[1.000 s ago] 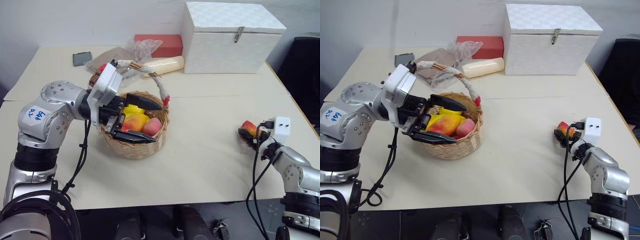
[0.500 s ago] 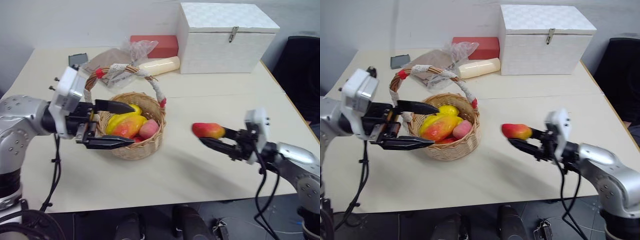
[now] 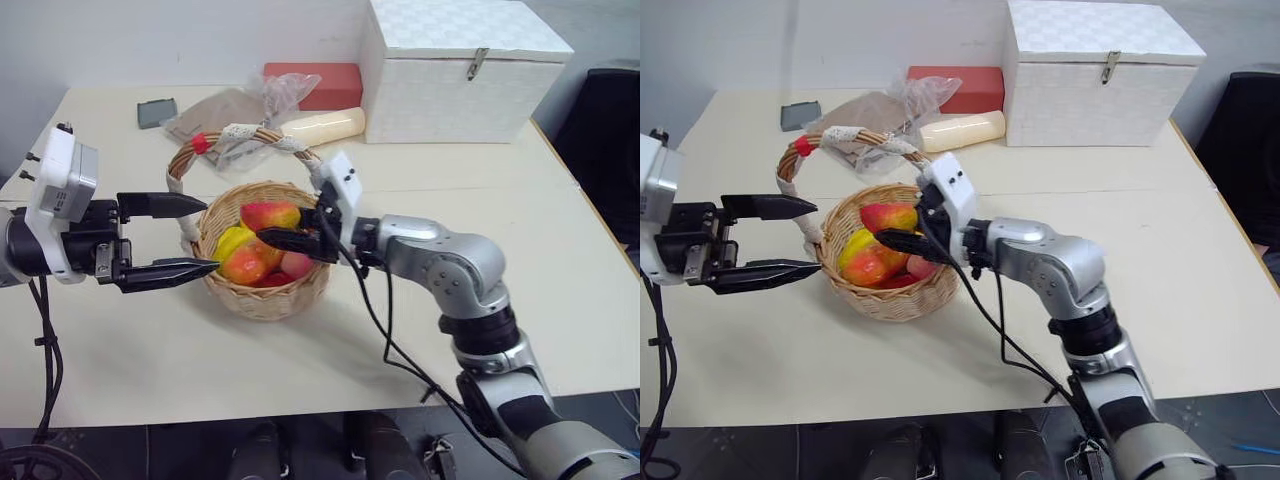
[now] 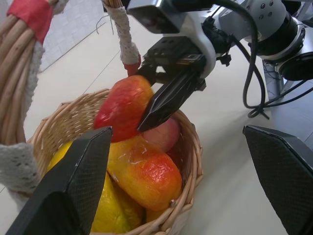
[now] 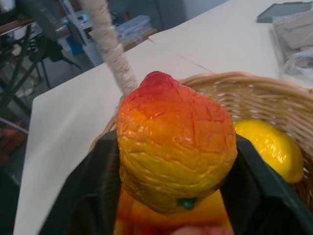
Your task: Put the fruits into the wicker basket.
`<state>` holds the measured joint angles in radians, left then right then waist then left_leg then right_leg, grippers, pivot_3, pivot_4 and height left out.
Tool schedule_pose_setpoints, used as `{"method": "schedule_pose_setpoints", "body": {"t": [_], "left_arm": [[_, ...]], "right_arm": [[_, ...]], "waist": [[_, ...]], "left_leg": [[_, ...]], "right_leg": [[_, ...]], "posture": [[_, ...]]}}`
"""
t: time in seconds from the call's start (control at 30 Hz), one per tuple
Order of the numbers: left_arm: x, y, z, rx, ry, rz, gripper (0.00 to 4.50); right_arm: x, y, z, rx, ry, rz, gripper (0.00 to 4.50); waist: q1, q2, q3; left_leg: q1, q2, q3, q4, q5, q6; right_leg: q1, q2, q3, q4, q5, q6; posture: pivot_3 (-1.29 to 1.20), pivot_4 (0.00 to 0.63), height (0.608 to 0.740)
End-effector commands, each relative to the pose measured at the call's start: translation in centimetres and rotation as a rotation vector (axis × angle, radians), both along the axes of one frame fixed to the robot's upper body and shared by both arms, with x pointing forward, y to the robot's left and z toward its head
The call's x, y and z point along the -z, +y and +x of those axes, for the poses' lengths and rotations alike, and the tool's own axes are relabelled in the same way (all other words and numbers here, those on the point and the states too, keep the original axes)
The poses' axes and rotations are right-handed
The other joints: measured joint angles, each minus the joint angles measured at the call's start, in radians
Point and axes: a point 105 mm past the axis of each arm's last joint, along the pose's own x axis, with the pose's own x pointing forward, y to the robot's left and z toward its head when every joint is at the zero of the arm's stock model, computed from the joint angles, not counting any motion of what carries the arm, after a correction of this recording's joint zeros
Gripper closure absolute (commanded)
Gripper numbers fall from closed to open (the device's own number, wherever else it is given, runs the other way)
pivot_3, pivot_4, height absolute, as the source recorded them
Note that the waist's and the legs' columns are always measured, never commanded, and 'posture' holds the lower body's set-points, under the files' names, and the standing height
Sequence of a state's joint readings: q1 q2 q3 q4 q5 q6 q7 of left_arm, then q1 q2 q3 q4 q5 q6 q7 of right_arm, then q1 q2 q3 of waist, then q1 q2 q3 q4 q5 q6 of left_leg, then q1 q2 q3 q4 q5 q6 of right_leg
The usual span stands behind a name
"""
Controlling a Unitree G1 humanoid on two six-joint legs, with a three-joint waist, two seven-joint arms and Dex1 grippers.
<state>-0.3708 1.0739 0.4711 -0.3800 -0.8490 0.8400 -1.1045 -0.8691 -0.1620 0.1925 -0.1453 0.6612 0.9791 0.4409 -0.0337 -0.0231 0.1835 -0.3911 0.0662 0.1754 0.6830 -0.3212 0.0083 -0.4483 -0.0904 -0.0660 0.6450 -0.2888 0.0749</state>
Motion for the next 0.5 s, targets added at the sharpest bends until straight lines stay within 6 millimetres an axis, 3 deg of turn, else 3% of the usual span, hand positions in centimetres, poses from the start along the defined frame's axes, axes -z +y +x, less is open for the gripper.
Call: {"method": "schedule_pose_setpoints", "body": {"t": [0.03,0.1,0.2,0.33,0.5], "left_arm": [[-0.6,-0.3,-0.4,0.011,-0.045,-0.002,0.00],[-0.5,-0.5,-0.2,0.023,-0.044,-0.007,0.00],[-0.5,-0.7,0.0,0.037,-0.046,-0.013,0.00],[-0.5,-1.2,0.8,0.066,-0.051,-0.022,0.00],[-0.6,-1.4,1.4,0.094,-0.057,-0.017,0.00]], "right_arm": [[-1.6,0.2,-0.4,-0.006,-0.010,0.045,0.65],[-2.2,-0.4,-0.8,-0.015,-0.004,0.075,0.02],[-3.0,-1.4,-1.4,-0.028,0.012,0.116,0.02],[-3.6,-6.0,-3.5,-0.055,0.052,0.177,0.02],[-1.7,-11.0,-4.7,0.073,0.048,0.081,0.02]], "waist": [[-0.001,0.000,0.000],[-0.001,0.000,0.000],[0.001,0.000,0.000],[0.008,0.000,0.000],[0.001,0.000,0.000]], "left_leg": [[0.000,0.000,0.000,0.000,0.000,0.000],[0.000,0.000,0.000,0.000,0.000,0.000],[0.000,0.000,-0.001,0.000,0.000,0.000],[0.000,0.000,-0.002,0.000,0.000,0.000],[0.000,-0.001,-0.001,0.000,0.000,0.001]], "right_leg": [[0.000,0.000,0.000,0.000,0.000,0.000],[0.000,0.000,0.000,0.000,0.000,0.000],[0.000,0.000,-0.001,0.000,0.000,0.000],[0.001,0.000,-0.002,0.000,0.000,0.000],[0.002,-0.001,-0.002,-0.004,0.000,0.000]], "posture": [[0.00,0.150,0.740],[0.00,0.150,0.740],[0.00,0.150,0.740],[0.00,0.150,0.740],[0.00,0.150,0.740]]}}
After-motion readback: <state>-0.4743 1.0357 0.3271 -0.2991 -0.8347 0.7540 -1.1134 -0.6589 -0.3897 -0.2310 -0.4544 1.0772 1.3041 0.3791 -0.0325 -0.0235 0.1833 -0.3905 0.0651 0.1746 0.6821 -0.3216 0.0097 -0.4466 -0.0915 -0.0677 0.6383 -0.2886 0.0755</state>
